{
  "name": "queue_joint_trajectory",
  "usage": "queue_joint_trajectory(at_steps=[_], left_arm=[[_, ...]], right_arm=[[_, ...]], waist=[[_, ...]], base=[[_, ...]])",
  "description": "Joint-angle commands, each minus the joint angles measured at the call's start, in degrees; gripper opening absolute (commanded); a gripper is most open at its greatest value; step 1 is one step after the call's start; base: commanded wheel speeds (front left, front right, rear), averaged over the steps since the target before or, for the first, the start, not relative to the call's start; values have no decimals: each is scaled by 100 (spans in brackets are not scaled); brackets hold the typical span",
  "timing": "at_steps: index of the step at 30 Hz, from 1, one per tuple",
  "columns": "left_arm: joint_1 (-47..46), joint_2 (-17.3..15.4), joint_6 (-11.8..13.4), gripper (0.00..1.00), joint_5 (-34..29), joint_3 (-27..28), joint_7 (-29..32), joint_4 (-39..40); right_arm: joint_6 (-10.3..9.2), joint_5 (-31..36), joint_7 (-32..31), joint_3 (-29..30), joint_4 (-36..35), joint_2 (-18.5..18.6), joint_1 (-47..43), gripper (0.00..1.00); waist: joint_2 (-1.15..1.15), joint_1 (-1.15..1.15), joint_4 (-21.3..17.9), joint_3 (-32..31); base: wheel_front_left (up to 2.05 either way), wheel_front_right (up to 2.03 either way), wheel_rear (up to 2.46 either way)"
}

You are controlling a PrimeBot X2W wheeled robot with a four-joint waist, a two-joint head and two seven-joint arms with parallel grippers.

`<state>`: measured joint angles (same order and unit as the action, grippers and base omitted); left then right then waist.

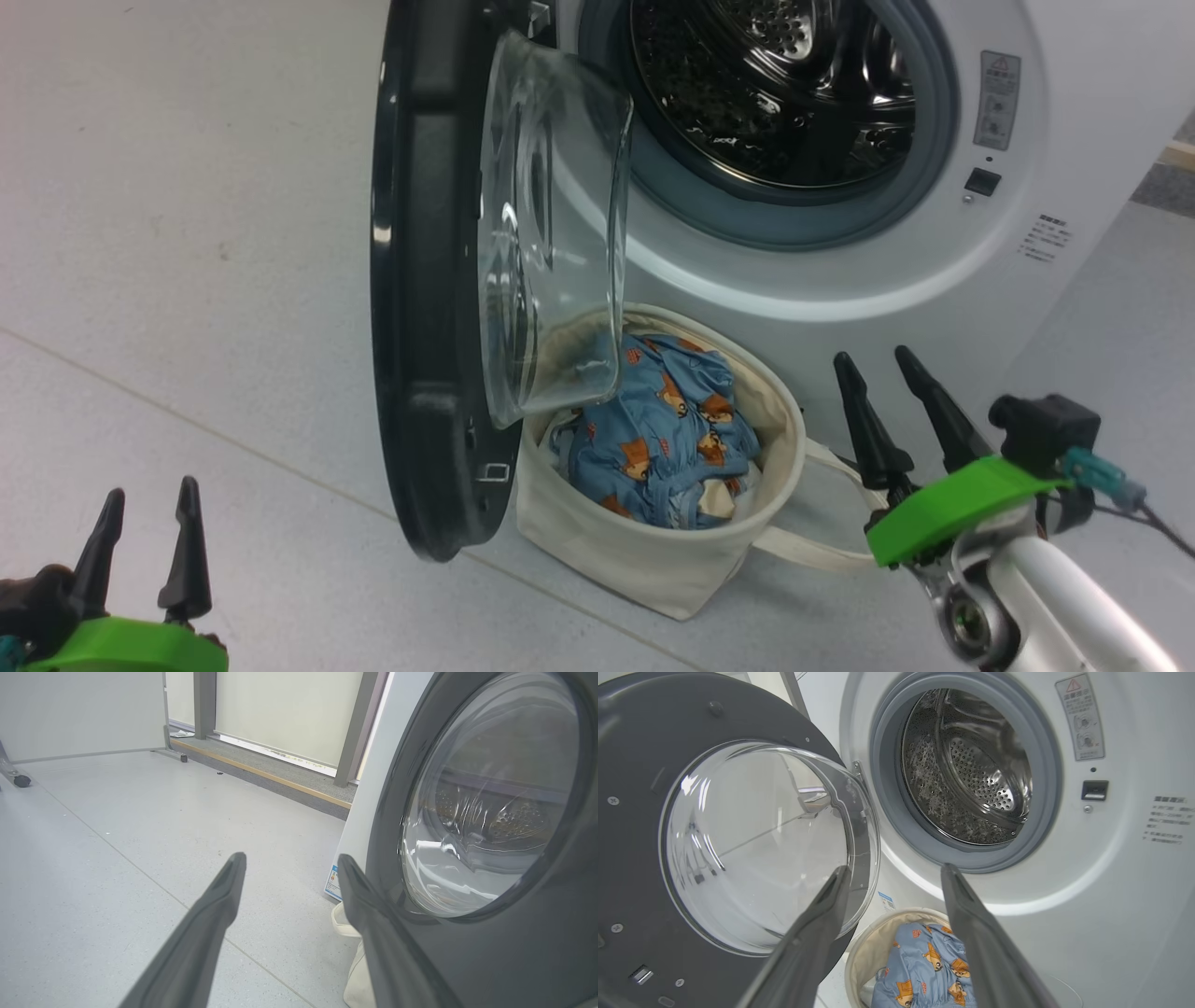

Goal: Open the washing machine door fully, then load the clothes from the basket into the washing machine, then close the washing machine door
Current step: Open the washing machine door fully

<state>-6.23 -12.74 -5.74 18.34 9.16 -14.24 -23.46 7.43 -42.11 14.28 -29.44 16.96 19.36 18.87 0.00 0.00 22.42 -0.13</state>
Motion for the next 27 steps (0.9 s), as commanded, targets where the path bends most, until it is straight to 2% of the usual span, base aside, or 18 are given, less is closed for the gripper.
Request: queue_joint_trajectory(at_steps=[1,5,9,27], left_arm=[[-162,-171,28,100,41,215,-58,193],[-142,-176,34,100,46,214,-62,228],[-155,-178,11,100,47,163,-66,255],[-159,-190,38,100,-61,69,-74,236]], right_arm=[[6,259,66,124,-213,-69,-40,100],[6,1312,70,850,-630,-532,-522,100],[6,1784,71,1141,-848,-791,-848,100],[6,1845,72,1170,-698,-917,-934,100]], waist=[[0,0,-19,5],[0,0,-71,10],[0,0,-105,-19],[0,0,-129,-92]], base=[[0,0,0],[0,0,0],[0,0,0],[0,0,0]])
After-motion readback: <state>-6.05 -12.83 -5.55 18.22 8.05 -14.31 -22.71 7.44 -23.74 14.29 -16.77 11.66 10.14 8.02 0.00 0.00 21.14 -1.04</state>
